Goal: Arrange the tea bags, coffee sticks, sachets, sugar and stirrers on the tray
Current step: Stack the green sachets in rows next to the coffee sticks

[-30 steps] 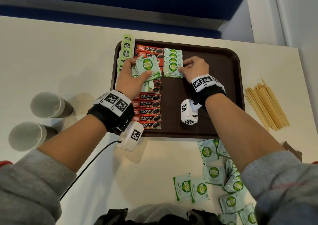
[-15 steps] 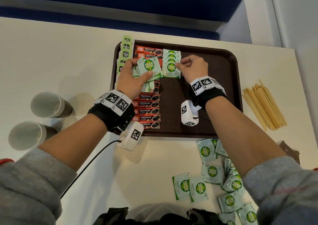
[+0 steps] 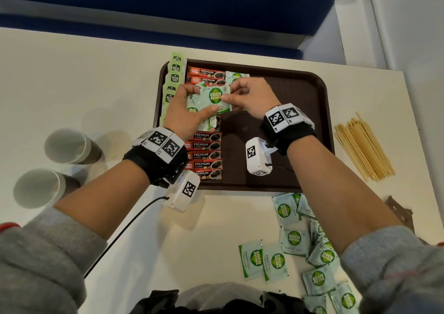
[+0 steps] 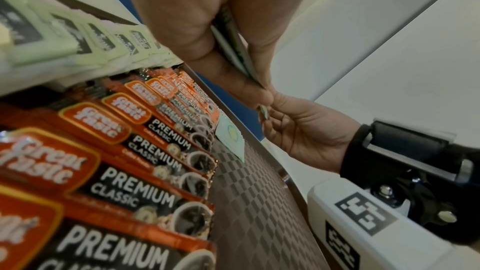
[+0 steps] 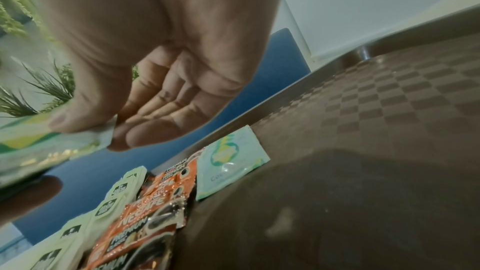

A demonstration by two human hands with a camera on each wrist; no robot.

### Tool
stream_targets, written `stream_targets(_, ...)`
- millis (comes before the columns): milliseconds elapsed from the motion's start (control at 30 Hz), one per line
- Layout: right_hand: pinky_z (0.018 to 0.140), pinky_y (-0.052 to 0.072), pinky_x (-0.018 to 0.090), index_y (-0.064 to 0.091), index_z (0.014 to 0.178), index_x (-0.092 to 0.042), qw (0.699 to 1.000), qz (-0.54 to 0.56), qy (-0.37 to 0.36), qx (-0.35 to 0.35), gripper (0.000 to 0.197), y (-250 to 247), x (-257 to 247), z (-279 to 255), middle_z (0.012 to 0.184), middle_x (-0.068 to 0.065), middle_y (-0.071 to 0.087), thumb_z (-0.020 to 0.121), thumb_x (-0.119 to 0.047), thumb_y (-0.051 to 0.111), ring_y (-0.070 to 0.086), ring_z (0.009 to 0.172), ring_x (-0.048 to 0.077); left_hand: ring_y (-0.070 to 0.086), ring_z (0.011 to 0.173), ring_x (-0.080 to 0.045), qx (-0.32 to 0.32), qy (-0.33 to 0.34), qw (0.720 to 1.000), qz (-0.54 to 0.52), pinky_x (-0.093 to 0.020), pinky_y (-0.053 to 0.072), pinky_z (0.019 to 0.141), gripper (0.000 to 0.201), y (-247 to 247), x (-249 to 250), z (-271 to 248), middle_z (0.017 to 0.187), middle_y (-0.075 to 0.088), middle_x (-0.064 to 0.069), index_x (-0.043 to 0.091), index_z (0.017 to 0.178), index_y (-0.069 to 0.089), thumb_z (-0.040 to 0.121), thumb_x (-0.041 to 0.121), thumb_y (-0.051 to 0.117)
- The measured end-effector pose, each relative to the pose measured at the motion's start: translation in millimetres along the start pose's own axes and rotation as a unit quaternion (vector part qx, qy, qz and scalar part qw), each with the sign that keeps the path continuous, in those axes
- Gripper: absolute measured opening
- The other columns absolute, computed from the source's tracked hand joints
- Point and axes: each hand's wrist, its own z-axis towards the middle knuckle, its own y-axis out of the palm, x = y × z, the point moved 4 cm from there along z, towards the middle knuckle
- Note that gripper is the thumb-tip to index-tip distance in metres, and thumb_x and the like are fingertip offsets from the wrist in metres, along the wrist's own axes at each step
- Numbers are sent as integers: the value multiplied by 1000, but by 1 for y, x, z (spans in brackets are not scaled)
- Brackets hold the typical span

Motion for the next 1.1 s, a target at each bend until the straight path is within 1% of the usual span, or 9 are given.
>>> stream_targets(100, 56, 53, 19, 57, 80, -11, 999, 18, 5, 27, 13, -6, 6, 0, 80, 4, 68, 83, -12, 70, 68, 68, 12, 60, 111, -22, -4, 7, 1000, -2, -47, 52, 92, 39, -1, -2, 0, 120, 60, -7, 34, 92, 47, 76, 18, 78)
stream_targets(200, 54, 51, 14, 58, 92, -3, 997, 29, 14, 73, 13, -17, 13, 0, 81, 4, 67, 85, -9, 67, 65, 59, 2, 58, 113, -19, -1, 10, 1000, -14, -40, 51, 94, 37, -2, -5, 2, 117, 57, 0, 28, 95, 48, 77, 12, 76)
stream_targets(267, 55, 52, 14, 59, 96, -1, 995, 21, 24, 96, 14, -24, 20, 1, 85, 6, 68, 86, -8, 65, 65, 64, 5, 56, 113, -16, 4, 6, 1000, -13, -34, 51, 94, 36, -3, -8, 3, 115, 55, 5, 24, 98, 48, 78, 9, 74)
stream_targets(367, 58, 53, 17, 61, 95, -4, 989, -29, 50, 133, 13, -33, 34, 4, 91, 8, 68, 87, -12, 66, 65, 72, 12, 60, 113, -23, -5, -17, 999, -35, -53, 51, 90, 37, -5, -10, 2, 114, 56, 10, 38, 92, 50, 71, 20, 76)
stream_targets(533, 74, 57, 34, 61, 88, -14, 982, -76, 99, 141, 9, -30, 52, 5, 85, 7, 68, 85, -16, 69, 66, 75, 21, 62, 111, -26, -8, -25, 999, -38, -56, 50, 89, 36, -5, -11, 3, 116, 58, 8, 45, 87, 51, 63, 33, 75)
stream_targets(633, 73, 57, 30, 62, 91, -12, 980, -74, 113, 144, 11, -26, 56, 4, 85, 8, 67, 84, -15, 70, 64, 71, 19, 62, 110, -26, -8, -26, 998, -49, -56, 51, 88, 37, -4, -12, 4, 118, 59, 3, 39, 90, 50, 64, 30, 75)
stream_targets(800, 70, 58, 28, 64, 90, -11, 975, -63, 128, 172, 13, -24, 58, 2, 80, 6, 66, 81, -15, 73, 64, 65, 17, 63, 110, -26, -6, -27, 998, -54, -57, 50, 89, 37, -4, -15, 5, 119, 60, -3, 44, 86, 52, 60, 35, 76)
stream_targets(967, 56, 55, 16, 63, 88, -10, 969, -59, 135, 197, 13, -26, 58, 0, 69, -1, 61, 81, -14, 73, 62, 59, 11, 63, 109, -26, -7, -31, 998, -53, -55, 52, 87, 38, -4, -14, 4, 120, 59, -4, 38, 90, 50, 63, 30, 75)
stream_targets(1100, 67, 59, 28, 64, 93, -8, 967, -74, 140, 200, 18, -25, 58, 2, 72, 0, 62, 80, -14, 74, 66, 67, 18, 62, 110, -26, -7, -31, 998, -49, -54, 52, 87, 37, -5, -13, 3, 121, 58, -3, 38, 90, 50, 64, 28, 75)
